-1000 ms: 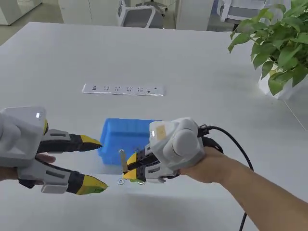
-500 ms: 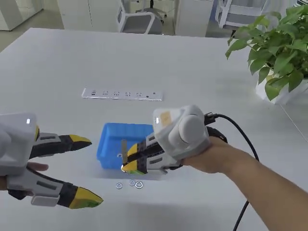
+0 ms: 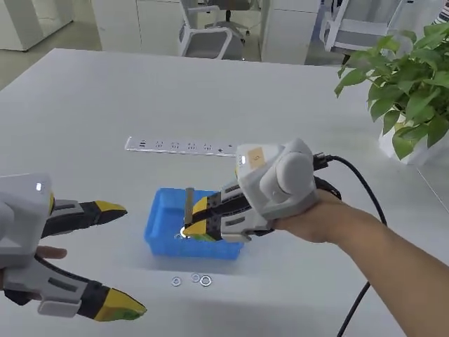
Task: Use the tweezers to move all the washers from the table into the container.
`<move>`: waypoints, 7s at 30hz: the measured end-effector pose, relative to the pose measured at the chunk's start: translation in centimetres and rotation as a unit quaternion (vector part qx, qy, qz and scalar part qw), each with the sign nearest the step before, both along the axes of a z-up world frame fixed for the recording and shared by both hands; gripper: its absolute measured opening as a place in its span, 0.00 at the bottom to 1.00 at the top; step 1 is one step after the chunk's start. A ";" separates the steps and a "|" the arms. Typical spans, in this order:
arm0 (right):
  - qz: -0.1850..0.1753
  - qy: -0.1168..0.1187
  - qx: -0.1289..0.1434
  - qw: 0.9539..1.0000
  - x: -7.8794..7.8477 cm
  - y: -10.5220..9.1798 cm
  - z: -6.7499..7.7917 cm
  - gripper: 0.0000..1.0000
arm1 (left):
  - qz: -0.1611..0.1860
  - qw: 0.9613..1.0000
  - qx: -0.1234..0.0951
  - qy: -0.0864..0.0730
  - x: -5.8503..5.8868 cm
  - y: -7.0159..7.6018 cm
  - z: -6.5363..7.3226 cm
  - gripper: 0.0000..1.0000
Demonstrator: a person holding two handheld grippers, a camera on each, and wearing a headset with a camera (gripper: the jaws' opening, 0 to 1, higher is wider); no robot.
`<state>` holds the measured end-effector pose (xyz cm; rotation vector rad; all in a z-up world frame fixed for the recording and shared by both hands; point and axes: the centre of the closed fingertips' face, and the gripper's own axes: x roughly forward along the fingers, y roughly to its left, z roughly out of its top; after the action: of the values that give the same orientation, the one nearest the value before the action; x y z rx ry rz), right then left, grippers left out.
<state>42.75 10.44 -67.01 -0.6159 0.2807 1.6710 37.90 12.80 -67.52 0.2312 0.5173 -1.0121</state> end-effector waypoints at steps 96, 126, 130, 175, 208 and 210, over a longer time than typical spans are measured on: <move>0.038 0.011 -0.060 0.997 6.0 2.2 -10.2 0.09 | -0.015 0.997 0.035 -0.066 10.3 -2.0 -1.1 0.24; 0.038 0.001 -0.081 0.996 6.0 1.9 -10.3 0.12 | -0.043 0.996 0.045 -0.058 10.8 -3.2 -1.7 0.05; 0.036 -0.002 -0.082 0.996 6.0 1.7 -10.1 0.13 | -0.042 0.996 0.046 -0.057 10.8 -3.2 -1.7 0.05; -0.169 0.006 -0.051 0.984 5.1 -6.7 -4.3 0.51 | 0.003 0.996 0.066 -0.067 8.1 -0.4 3.6 0.05; -0.254 0.037 -0.017 0.966 0.9 -10.9 -4.1 0.75 | -0.025 0.996 0.062 -0.057 3.2 -2.4 1.2 0.05; -0.257 0.038 -0.019 0.966 0.6 -11.2 -4.3 0.78 | -0.027 0.996 0.060 -0.056 3.0 -2.5 0.9 0.05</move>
<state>43.34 -0.79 -71.29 -0.4579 0.4852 1.1913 40.90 10.28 -66.57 0.4083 0.4725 -1.0161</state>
